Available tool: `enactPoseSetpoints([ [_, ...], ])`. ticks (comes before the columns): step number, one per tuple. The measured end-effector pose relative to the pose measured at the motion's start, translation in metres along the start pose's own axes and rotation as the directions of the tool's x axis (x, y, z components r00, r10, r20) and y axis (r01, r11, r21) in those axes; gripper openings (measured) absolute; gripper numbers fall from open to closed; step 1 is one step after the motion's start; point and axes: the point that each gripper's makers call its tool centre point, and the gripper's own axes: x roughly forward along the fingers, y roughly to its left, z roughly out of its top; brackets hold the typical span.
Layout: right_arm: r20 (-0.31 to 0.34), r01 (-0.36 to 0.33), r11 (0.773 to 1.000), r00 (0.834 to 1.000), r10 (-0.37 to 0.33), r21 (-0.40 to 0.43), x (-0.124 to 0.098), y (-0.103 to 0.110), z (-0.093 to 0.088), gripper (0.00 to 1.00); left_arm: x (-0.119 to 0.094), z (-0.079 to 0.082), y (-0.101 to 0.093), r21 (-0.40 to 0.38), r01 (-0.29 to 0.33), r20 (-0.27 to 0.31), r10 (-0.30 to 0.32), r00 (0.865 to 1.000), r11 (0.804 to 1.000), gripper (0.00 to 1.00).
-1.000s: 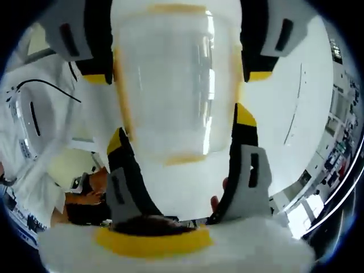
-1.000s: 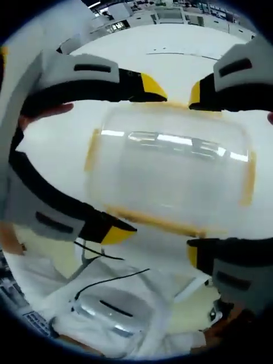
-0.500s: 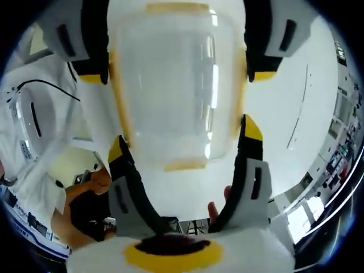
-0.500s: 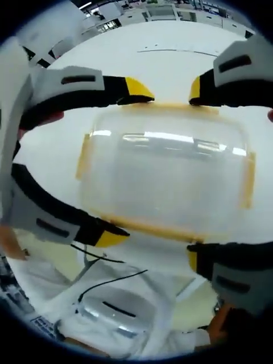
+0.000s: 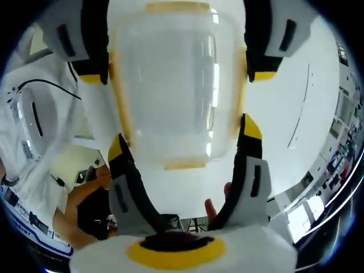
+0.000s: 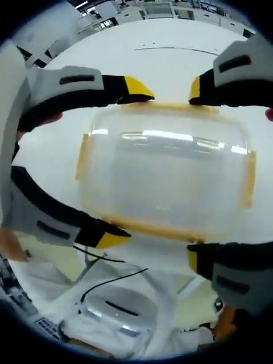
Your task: Snap each plastic latch of the storage box into its locked position after aligning the lid with the box until every specified latch is closed and the lid sits flush.
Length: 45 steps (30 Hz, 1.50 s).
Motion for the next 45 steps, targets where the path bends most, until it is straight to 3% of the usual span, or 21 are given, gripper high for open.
enactPoseSetpoints([
  [11, -0.029, 0.025, 1.0, 0.999, -0.025, 0.012, 0.002, -0.003, 0.0, 1.0, 0.0, -0.001, -0.001, 0.004, -0.018, -0.018, 0.018, 1.0, 1.0, 1.0],
  [17, 0.006, 0.038, 0.999, 0.999, -0.038, -0.01, -0.007, -0.002, 0.006, 1.0, -0.002, 0.0, 0.0, 0.002, -0.022, 0.005, 0.022, 1.0, 1.0, 1.0],
  [24, -0.035, 0.021, 1.0, 0.999, -0.021, 0.01, 0.001, -0.004, 0.002, 1.0, -0.002, -0.001, -0.001, 0.006, -0.023, -0.005, 0.023, 1.0, 1.0, 1.0],
  [29, -0.029, 0.023, 1.0, 0.999, -0.023, 0.014, 0.004, -0.001, 0.004, 1.0, -0.002, -0.001, -0.001, 0.002, -0.024, 0.008, 0.024, 1.0, 1.0, 1.0],
  [31, -0.079, 0.046, 0.999, 0.996, -0.044, 0.024, 0.003, -0.003, -0.001, 1.0, -0.002, -0.001, 0.0, 0.001, -0.027, 0.003, 0.027, 1.0, 1.0, 1.0],
  [36, -0.07, 0.032, 0.999, 0.997, -0.031, 0.018, 0.004, -0.001, 0.001, 1.0, -0.002, -0.001, 0.0, -0.005, -0.024, 0.04, 0.024, 0.999, 1.0, 1.0],
  [45, -0.002, 0.035, 0.999, 0.999, -0.035, 0.035, 0.004, 0.0, 0.003, 1.0, 0.002, 0.001, 0.001, 0.003, -0.013, -0.006, 0.013, 1.0, 1.0, 1.0],
])
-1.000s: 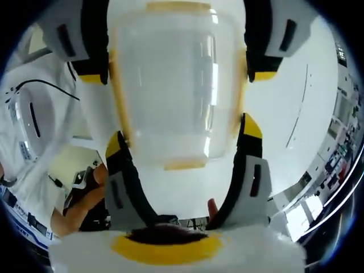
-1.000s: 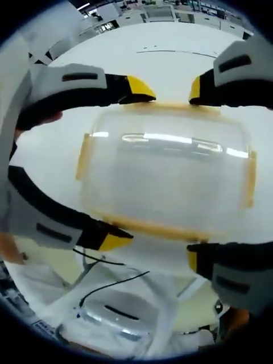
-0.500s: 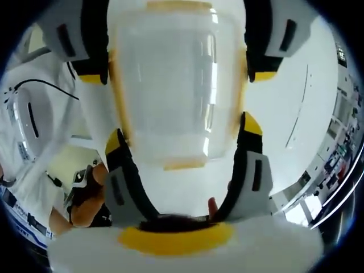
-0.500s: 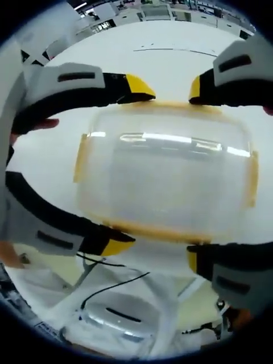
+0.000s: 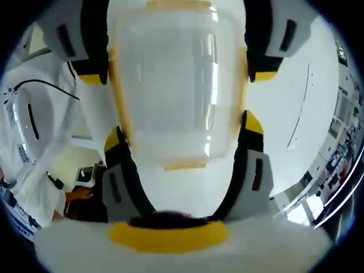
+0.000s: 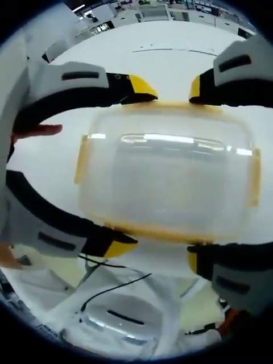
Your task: Snap each plastic latch of the storage box into its locked position after aligning the lid with the box until every specified latch is closed and the lid sits flush.
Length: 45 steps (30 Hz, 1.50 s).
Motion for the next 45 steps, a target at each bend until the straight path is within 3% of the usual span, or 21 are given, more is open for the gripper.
enactPoseSetpoints([
  [5, 0.014, 0.0, 1.0, 1.0, 0.0, 0.011, 0.002, -0.001, 0.002, 1.0, 0.0, 0.0, 0.001, -0.001, -0.005, -0.021, 0.005, 1.0, 1.0, 1.0],
  [11, 0.048, -0.007, 1.0, 0.999, 0.006, 0.022, 0.006, -0.003, 0.003, 1.0, 0.0, 0.0, 0.002, -0.007, 0.005, -0.006, -0.005, 1.0, 1.0, 1.0],
  [14, -0.004, -0.008, 0.999, 1.0, 0.009, 0.034, 0.008, -0.005, 0.001, 1.0, 0.001, -0.001, 0.001, -0.01, 0.003, -0.01, -0.003, 1.0, 1.0, 0.99],
  [19, -0.003, -0.033, 0.999, 0.999, 0.033, 0.031, 0.01, -0.005, 0.001, 0.99, 0.005, 0.001, 0.001, -0.012, 0.009, 0.019, -0.009, 1.0, 1.0, 0.99],
  [26, 0.08, -0.065, 0.997, 0.995, 0.061, 0.052, 0.006, -0.005, 0.004, 0.97, 0.01, 0.004, 0.0, -0.017, 0.029, 0.06, -0.028, 0.998, 0.999, 1.0],
  [31, 0.054, -0.076, 0.995, 0.996, 0.073, 0.065, 0.005, -0.006, 0.003, 0.96, 0.014, 0.003, 0.0, -0.014, 0.033, 0.014, -0.033, 0.999, 0.999, 1.0],
  [38, 0.064, -0.103, 0.994, 0.993, 0.101, 0.044, 0.003, -0.002, 0.006, 0.97, 0.018, 0.007, 0.001, -0.016, 0.049, 0.051, -0.048, 0.998, 0.999, 1.0],
  [41, 0.098, -0.142, 0.989, 0.986, 0.136, 0.052, 0.009, -0.004, 0.006, 0.98, 0.02, 0.008, 0.004, -0.03, 0.055, 0.059, -0.053, 0.997, 0.998, 1.0],
  [45, 0.122, -0.127, 0.991, 0.985, 0.12, 0.052, 0.01, -0.004, 0.009, 0.98, 0.022, 0.008, 0.004, -0.041, 0.059, 0.065, -0.056, 0.996, 0.997, 1.0],
])
